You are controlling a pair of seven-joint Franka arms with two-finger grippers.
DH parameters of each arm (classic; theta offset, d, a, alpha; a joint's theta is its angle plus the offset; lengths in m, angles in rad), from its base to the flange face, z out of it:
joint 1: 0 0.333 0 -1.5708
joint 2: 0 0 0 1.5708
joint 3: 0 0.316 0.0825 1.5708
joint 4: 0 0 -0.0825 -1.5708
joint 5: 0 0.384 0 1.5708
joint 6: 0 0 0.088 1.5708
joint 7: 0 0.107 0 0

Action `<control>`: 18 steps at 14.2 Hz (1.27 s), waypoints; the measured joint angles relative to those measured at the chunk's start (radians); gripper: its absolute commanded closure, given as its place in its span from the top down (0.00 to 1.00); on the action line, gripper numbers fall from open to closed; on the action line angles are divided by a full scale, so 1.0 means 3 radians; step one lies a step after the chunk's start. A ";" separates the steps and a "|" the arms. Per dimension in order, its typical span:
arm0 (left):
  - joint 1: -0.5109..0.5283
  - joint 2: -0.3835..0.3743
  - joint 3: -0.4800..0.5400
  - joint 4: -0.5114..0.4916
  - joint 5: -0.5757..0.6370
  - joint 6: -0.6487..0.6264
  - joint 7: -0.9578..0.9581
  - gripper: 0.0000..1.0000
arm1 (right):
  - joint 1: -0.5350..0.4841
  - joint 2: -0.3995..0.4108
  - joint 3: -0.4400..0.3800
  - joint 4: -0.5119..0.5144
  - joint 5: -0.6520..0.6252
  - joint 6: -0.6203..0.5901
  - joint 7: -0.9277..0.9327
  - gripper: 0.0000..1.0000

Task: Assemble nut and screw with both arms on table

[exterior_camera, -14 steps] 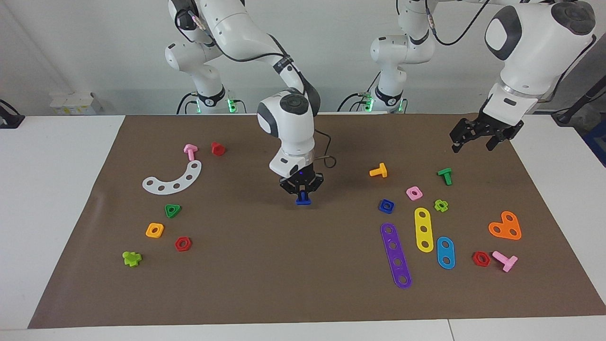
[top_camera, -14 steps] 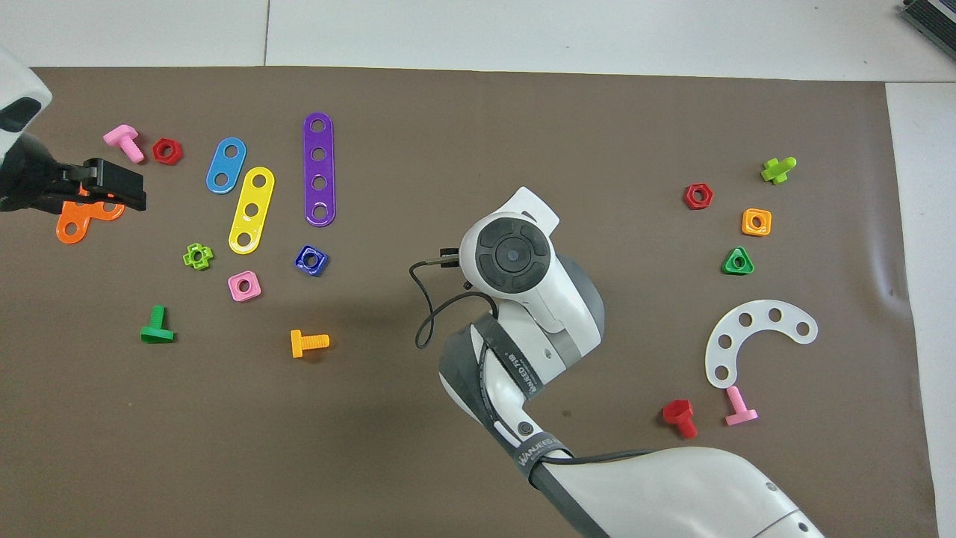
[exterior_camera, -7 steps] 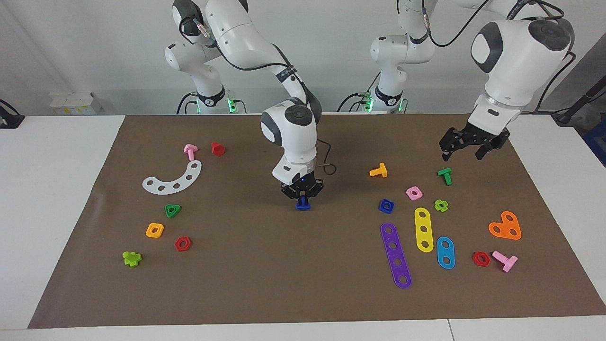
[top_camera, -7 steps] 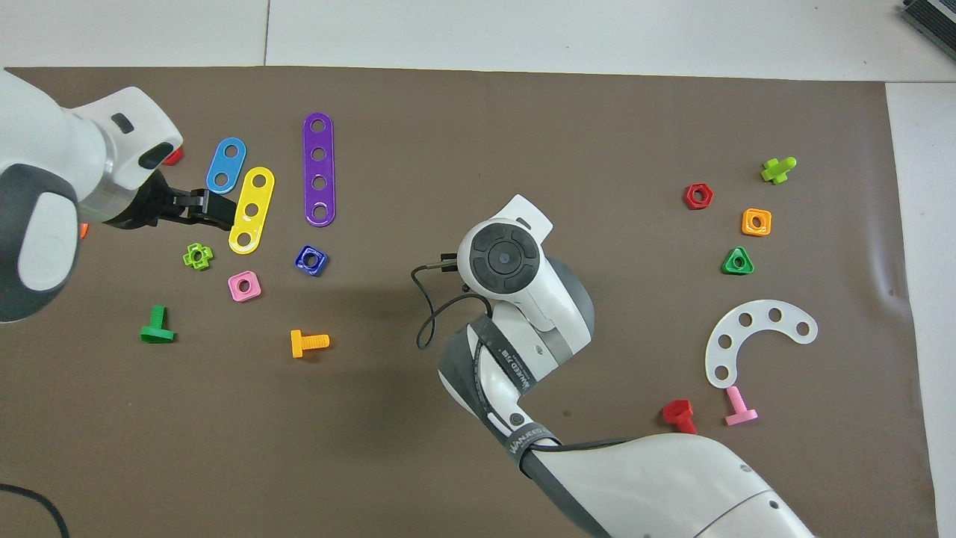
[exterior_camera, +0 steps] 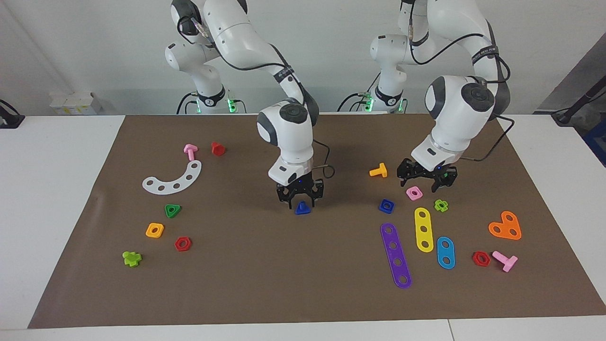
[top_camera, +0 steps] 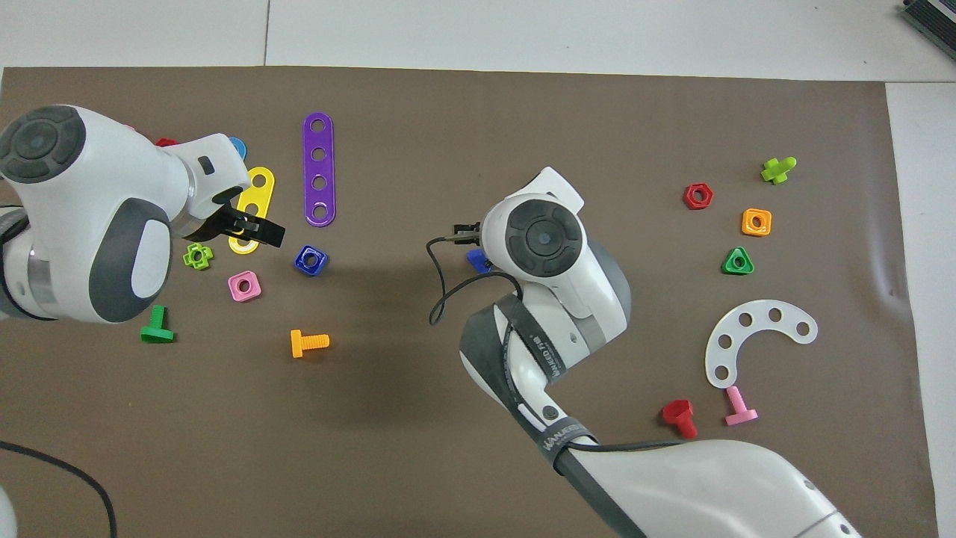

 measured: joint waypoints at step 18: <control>-0.0299 0.0475 -0.0009 -0.0417 -0.0049 0.0697 0.0554 0.84 | -0.1619 -0.1395 -0.0012 0.0502 0.0143 -0.2692 -0.1586 1.00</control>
